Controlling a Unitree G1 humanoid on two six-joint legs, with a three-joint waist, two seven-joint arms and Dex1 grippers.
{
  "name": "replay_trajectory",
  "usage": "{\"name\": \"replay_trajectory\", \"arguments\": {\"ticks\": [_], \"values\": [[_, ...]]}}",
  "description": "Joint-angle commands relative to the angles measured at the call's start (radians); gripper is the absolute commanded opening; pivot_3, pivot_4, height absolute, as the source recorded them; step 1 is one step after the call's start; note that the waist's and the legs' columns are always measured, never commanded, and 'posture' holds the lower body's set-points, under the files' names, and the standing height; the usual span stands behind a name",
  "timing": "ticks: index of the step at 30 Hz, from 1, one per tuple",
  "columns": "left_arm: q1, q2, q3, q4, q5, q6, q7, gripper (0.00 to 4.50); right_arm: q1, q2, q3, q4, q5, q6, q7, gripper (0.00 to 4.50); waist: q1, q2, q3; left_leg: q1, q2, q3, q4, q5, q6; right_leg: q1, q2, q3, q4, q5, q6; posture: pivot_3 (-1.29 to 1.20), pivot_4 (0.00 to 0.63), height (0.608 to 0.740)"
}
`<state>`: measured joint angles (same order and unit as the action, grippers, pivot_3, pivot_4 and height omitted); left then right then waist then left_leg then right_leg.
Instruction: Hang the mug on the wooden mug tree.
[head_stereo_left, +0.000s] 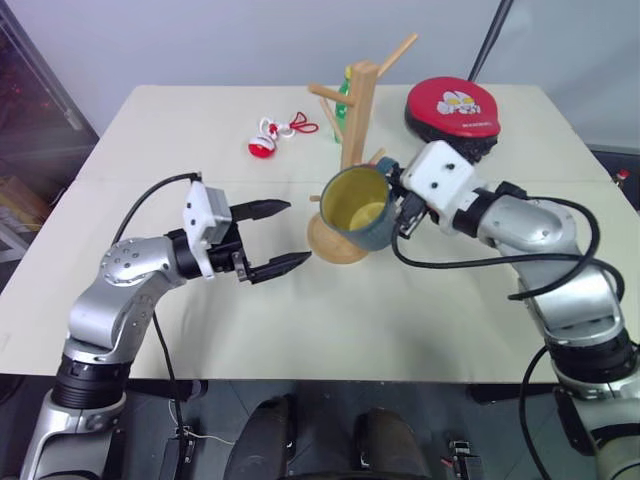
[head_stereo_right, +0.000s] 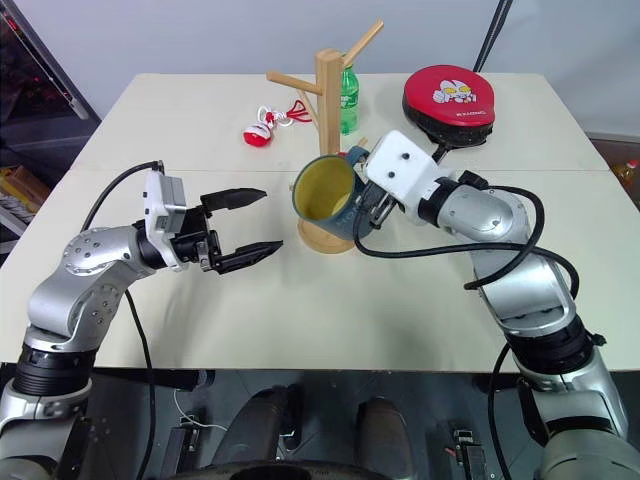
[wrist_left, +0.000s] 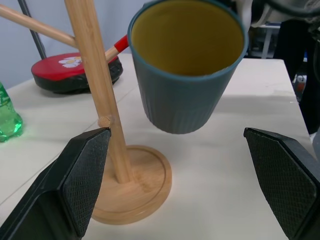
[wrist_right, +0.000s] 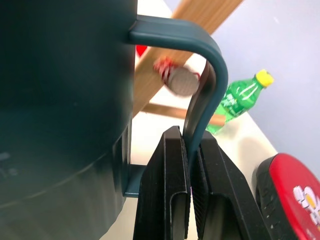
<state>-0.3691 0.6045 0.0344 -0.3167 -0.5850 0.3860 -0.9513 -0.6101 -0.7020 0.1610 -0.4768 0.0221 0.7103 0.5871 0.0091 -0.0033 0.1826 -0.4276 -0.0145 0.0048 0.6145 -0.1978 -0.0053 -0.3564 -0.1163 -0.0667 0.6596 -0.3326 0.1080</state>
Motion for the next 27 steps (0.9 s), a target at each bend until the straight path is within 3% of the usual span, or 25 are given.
{"name": "replay_trajectory", "arguments": {"ticks": [1,6,9,12,16,22,27], "values": [[-0.021,0.006,0.029,-0.043,-0.023,0.003,0.010,4.50,-0.043,0.011,-0.001,0.002,-0.014,-0.033,0.002,0.08,-0.001,0.000,0.000,0.000,0.000,0.000,0.000,0.000,0.000,0.000,0.000,0.000,0.000,0.000,0.000,0.00,0.150,0.740],[-0.019,0.007,0.026,-0.052,-0.029,0.003,0.017,4.50,-0.054,0.021,0.004,0.029,-0.020,-0.045,0.006,0.08,0.000,0.000,0.000,0.000,0.000,0.000,0.000,0.000,0.000,0.000,0.000,0.000,0.000,0.000,0.000,0.00,0.150,0.740],[-0.020,0.008,0.025,-0.052,-0.029,0.001,0.020,4.50,-0.058,0.027,-0.001,0.035,-0.016,-0.049,0.010,1.09,0.000,0.000,0.000,0.000,0.000,0.000,0.000,0.000,0.000,0.000,0.000,0.000,0.000,0.000,0.000,0.00,0.150,0.740],[-0.020,0.007,0.027,-0.049,-0.027,-0.001,0.024,4.50,-0.057,0.017,-0.013,0.024,-0.023,-0.057,0.011,2.50,-0.001,0.000,0.000,0.000,0.000,0.000,0.000,0.000,0.000,0.000,0.000,0.000,0.000,0.000,0.000,0.00,0.150,0.740],[-0.013,0.012,0.028,-0.035,-0.015,0.009,0.043,4.50,-0.022,-0.014,-0.085,-0.009,0.002,-0.062,0.026,2.50,0.001,-0.001,0.000,0.000,0.000,0.000,0.000,0.000,0.000,0.000,0.000,0.000,0.000,0.000,0.000,0.00,0.150,0.740],[0.022,-0.001,0.074,0.087,0.055,-0.038,0.119,4.50,0.222,0.014,-0.340,-0.037,0.120,-0.116,0.034,2.50,0.004,-0.003,0.001,0.000,0.000,0.000,0.000,0.000,0.000,0.001,0.000,0.000,-0.001,0.000,0.000,0.00,0.150,0.740],[0.074,-0.052,0.128,0.250,0.140,-0.132,0.223,4.50,0.429,0.166,-0.479,0.069,0.201,-0.261,-0.024,2.50,-0.001,-0.004,0.001,0.002,0.001,0.001,0.000,0.000,0.000,0.001,0.000,-0.001,0.001,0.000,0.000,0.00,0.150,0.740]]}}
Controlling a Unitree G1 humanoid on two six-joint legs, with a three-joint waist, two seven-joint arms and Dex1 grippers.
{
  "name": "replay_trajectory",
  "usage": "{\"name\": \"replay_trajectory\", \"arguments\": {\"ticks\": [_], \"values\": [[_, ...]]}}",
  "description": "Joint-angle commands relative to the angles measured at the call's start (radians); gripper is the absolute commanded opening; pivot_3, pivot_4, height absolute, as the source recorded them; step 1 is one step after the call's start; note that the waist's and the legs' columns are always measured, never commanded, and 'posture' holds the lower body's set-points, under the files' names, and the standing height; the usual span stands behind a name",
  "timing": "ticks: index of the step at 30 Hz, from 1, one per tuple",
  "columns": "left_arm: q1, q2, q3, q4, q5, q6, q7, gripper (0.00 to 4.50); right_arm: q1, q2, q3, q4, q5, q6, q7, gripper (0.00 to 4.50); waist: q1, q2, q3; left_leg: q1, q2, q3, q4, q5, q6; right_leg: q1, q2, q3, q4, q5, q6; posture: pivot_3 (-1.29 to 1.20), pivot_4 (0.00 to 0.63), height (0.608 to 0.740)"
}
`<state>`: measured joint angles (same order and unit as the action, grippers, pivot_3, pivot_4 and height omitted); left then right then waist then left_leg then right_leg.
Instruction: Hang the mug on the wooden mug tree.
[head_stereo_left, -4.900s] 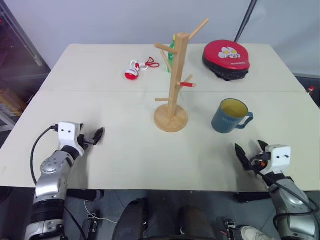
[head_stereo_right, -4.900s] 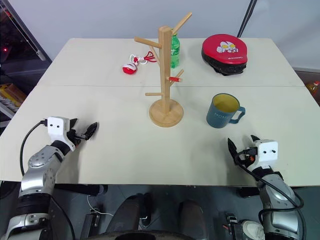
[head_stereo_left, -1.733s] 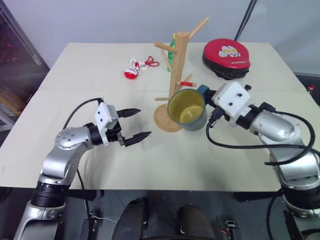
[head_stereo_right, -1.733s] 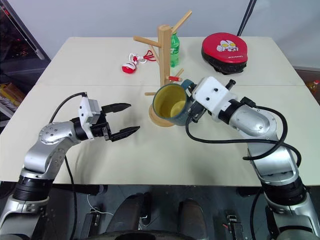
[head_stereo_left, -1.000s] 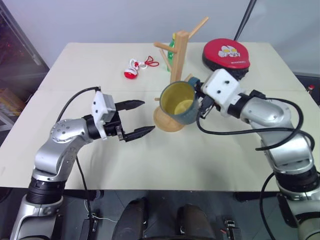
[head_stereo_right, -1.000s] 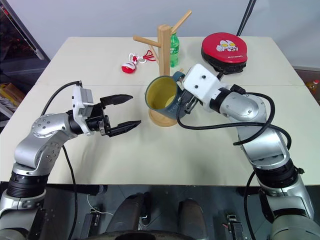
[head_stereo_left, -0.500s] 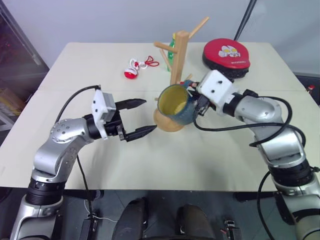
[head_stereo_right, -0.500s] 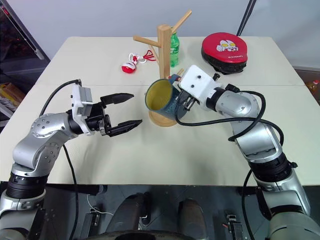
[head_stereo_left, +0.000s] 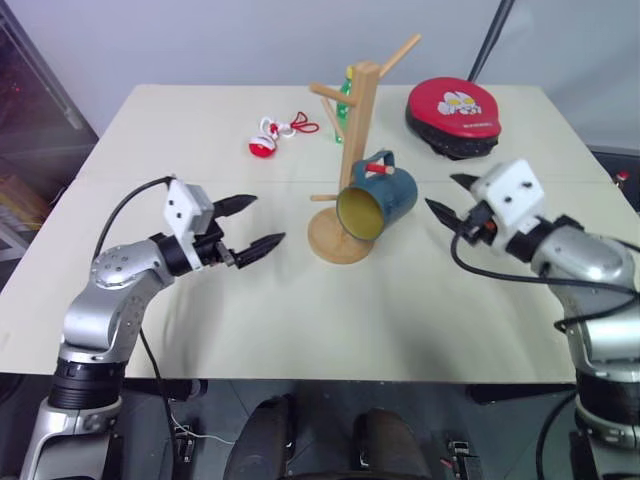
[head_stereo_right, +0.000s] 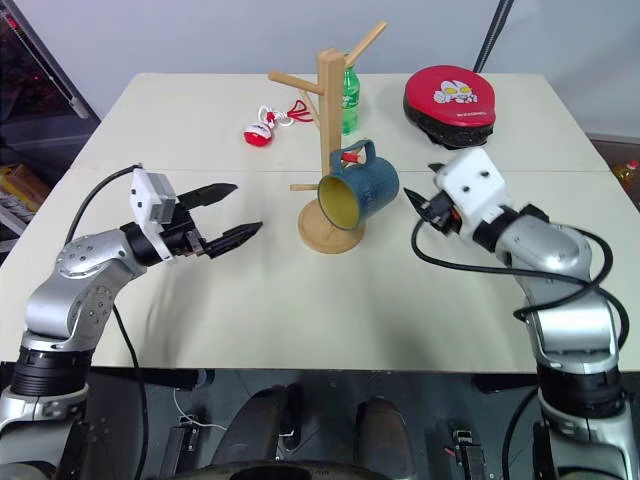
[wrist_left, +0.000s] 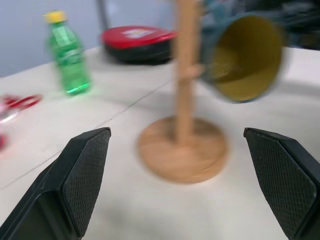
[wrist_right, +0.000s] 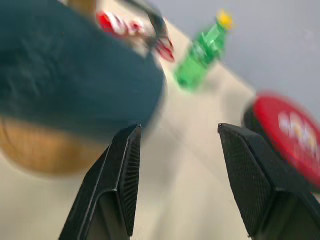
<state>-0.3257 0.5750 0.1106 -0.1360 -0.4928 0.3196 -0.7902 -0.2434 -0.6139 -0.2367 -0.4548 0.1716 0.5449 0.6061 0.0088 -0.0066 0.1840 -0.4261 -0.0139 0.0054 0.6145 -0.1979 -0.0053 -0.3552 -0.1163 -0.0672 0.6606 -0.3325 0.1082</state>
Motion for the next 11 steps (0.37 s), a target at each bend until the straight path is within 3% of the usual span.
{"name": "replay_trajectory", "arguments": {"ticks": [1,5,11], "values": [[0.040,-0.031,0.057,0.092,0.062,-0.080,0.078,4.50,0.085,0.105,-0.094,0.068,0.060,-0.124,-0.052,2.50,-0.001,0.000,0.000,0.001,0.000,0.000,0.000,0.000,0.000,0.000,0.000,0.000,0.000,0.000,0.000,0.00,0.150,0.740],[0.092,-0.079,0.084,0.201,0.138,-0.166,0.179,4.50,0.140,0.205,-0.106,0.177,0.080,-0.256,-0.082,2.50,-0.001,0.000,0.000,0.000,0.000,0.001,0.000,0.000,0.000,-0.001,0.000,0.000,0.002,0.000,0.000,0.00,0.150,0.740],[0.145,-0.096,0.117,0.227,0.153,-0.196,0.228,4.50,0.153,0.235,-0.080,0.272,0.086,-0.348,-0.081,2.50,0.001,0.000,0.000,0.000,0.000,0.002,0.001,0.000,0.000,-0.002,0.000,0.001,0.002,0.000,0.000,0.00,0.150,0.740]]}}
